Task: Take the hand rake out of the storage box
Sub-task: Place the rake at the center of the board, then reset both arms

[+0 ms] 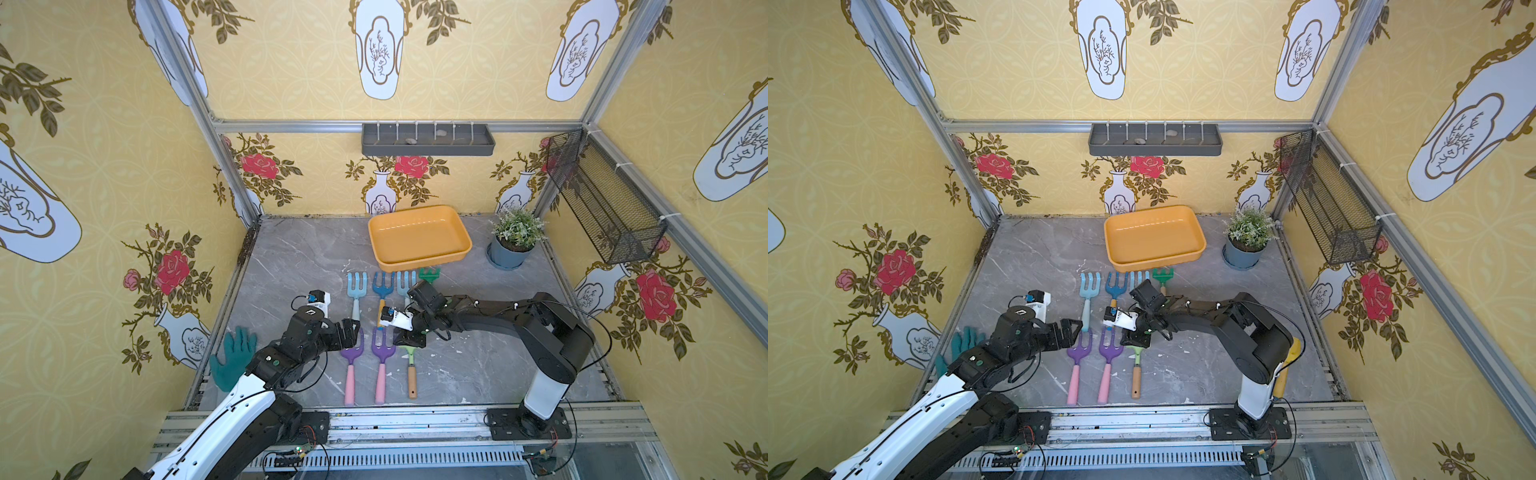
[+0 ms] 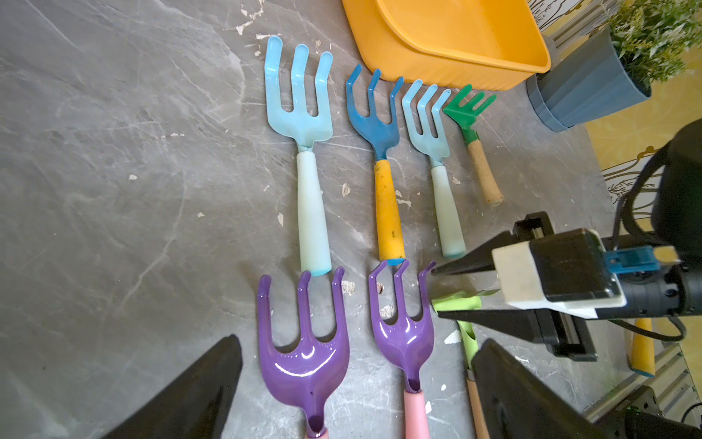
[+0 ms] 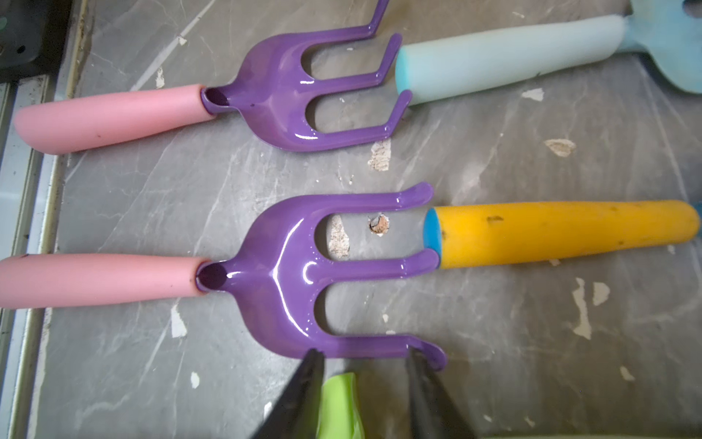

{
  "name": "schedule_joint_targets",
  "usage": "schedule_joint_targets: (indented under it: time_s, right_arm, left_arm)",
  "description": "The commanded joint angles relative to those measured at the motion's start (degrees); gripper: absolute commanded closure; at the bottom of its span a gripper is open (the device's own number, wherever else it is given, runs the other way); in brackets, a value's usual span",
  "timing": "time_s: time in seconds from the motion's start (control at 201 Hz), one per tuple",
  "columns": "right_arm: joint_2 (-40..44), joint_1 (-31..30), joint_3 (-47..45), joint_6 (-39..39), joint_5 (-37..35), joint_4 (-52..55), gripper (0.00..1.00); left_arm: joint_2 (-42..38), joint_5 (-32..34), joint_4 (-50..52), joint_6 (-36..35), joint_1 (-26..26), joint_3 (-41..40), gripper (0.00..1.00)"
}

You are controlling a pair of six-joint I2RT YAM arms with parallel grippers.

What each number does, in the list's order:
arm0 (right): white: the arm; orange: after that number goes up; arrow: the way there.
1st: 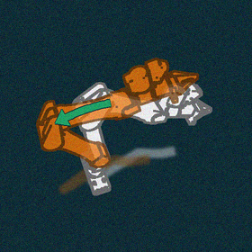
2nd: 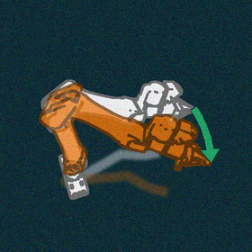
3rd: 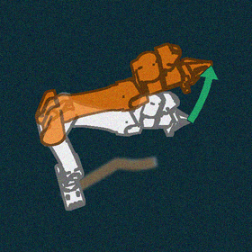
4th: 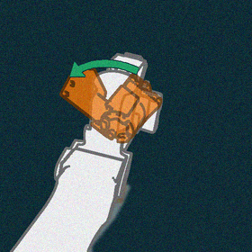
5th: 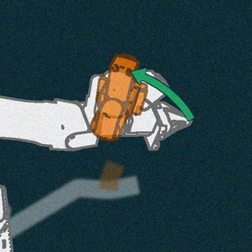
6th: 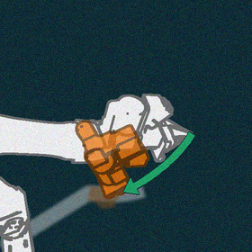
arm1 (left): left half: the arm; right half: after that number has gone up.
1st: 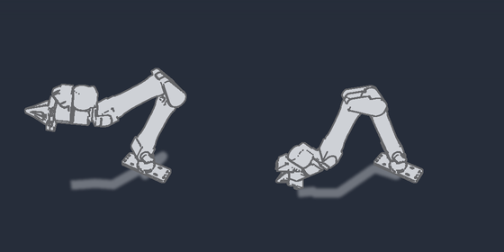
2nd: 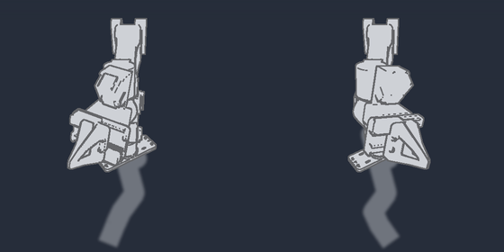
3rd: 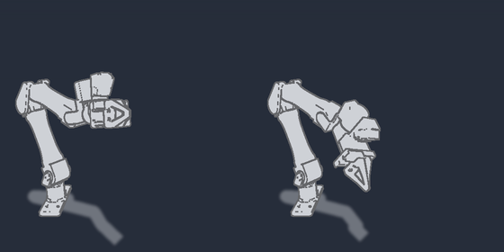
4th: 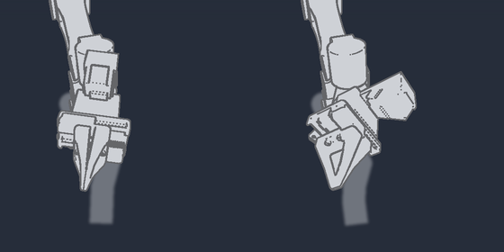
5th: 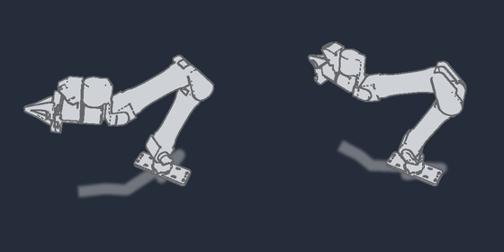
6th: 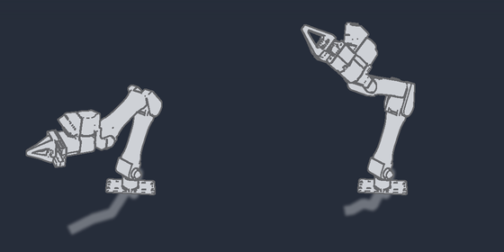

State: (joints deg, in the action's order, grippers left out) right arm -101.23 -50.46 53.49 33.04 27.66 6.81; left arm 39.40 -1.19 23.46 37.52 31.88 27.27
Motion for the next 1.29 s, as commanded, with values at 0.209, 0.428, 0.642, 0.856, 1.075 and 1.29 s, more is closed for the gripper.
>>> schedule_joint_targets:
  time_s: [0.209,0.428,0.642,0.856,1.075,1.29]
  right_arm:
    - [13.36,0.16,-2.02,-9.09,-11.63,-3.68,0.02]
    - [34.23,17.84,-12.05,-27.36,-20.9,-9.45,0.03]
    - [42.94,36.18,-24.59,-32.35,-29.42,-17.52,0.02]
    - [28.02,57.64,-34.77,-42.33,-15.71,-40.53,0.03]
    - [22.12,56.82,-38.87,-40.25,-28.24,-55.48,0.03]
    - [19.34,54.29,-43.81,-34.59,-23.49,-66.29,0.03]
  left_arm:
    - [1.01,15.25,3.93,-3.04,-0.02,6.35,0.0]
    - [0.32,36.84,-5.46,-15.19,-1.61,1.54,0.0]
    - [2.83,22.32,-23.45,-26.01,-20.61,-6.2,0.0]
    - [13.71,9.68,-51.67,-33.22,-32.52,-15.99,0.0]
    - [31.63,4.78,-73.99,-35.08,-36.66,-16.18,0.0]
    - [32.86,-4.99,-77.38,-39.11,-35.73,-18.37,0.0]
